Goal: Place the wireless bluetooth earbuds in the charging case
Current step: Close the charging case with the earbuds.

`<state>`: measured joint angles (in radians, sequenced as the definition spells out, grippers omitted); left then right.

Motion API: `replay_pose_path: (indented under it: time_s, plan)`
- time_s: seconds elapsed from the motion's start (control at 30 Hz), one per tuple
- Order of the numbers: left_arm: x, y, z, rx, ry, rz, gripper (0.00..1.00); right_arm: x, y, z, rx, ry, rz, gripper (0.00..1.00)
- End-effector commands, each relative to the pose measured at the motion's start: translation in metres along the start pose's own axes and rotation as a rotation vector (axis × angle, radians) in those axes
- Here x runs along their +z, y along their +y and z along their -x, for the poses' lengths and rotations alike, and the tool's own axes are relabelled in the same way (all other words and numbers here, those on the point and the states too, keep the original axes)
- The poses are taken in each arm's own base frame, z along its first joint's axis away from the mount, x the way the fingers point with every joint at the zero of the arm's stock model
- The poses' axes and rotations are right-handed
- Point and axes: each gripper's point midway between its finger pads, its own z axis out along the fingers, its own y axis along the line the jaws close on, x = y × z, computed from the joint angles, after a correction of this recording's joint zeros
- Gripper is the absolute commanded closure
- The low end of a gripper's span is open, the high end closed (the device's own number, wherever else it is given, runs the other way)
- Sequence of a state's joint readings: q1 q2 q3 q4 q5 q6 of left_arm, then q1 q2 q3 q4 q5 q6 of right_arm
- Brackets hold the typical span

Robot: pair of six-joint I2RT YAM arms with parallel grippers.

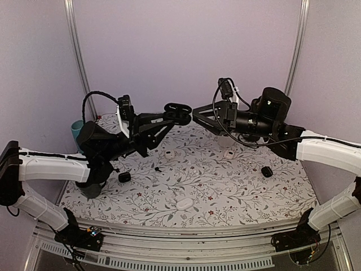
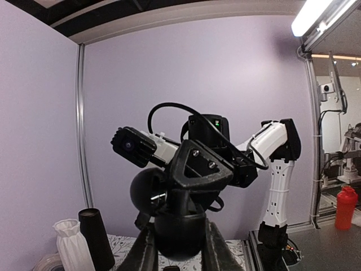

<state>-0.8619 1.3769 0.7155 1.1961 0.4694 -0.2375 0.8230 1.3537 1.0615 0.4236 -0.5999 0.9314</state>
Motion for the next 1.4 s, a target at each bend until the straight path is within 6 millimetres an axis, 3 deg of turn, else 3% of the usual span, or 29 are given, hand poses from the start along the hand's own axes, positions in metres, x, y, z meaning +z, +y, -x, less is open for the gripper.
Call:
replay_pose_path:
  time_s: [0.0, 0.17, 0.37, 0.43, 0.67, 1.0, 1.37]
  plan:
    - [0.007, -0.005, 0.009, -0.048, -0.002, -0.073, 1.0, -0.014, 0.013, 0.019, -0.121, -0.058, -0.054, 0.46]
    - [0.009, -0.012, 0.004, -0.113, 0.025, -0.134, 1.0, -0.023, 0.023, 0.036, -0.195, -0.107, -0.089, 0.47]
    - [0.007, -0.025, 0.006, -0.154, 0.038, -0.209, 1.0, -0.021, 0.011, 0.041, -0.199, -0.093, -0.159, 0.56]
    - [0.007, -0.028, 0.006, -0.162, 0.042, -0.228, 1.0, -0.017, -0.002, 0.034, -0.196, -0.047, -0.19, 0.62]
    - [0.006, -0.026, 0.005, -0.189, 0.046, -0.231, 1.0, 0.002, 0.013, 0.025, -0.265, 0.082, -0.1, 0.68]
    - [0.002, -0.006, -0.001, -0.252, 0.044, -0.18, 1.0, 0.017, 0.047, -0.002, -0.37, 0.199, 0.025, 0.69]
    - [0.0, 0.005, -0.006, -0.261, 0.051, -0.132, 1.0, 0.017, 0.053, -0.014, -0.348, 0.243, 0.091, 0.69]
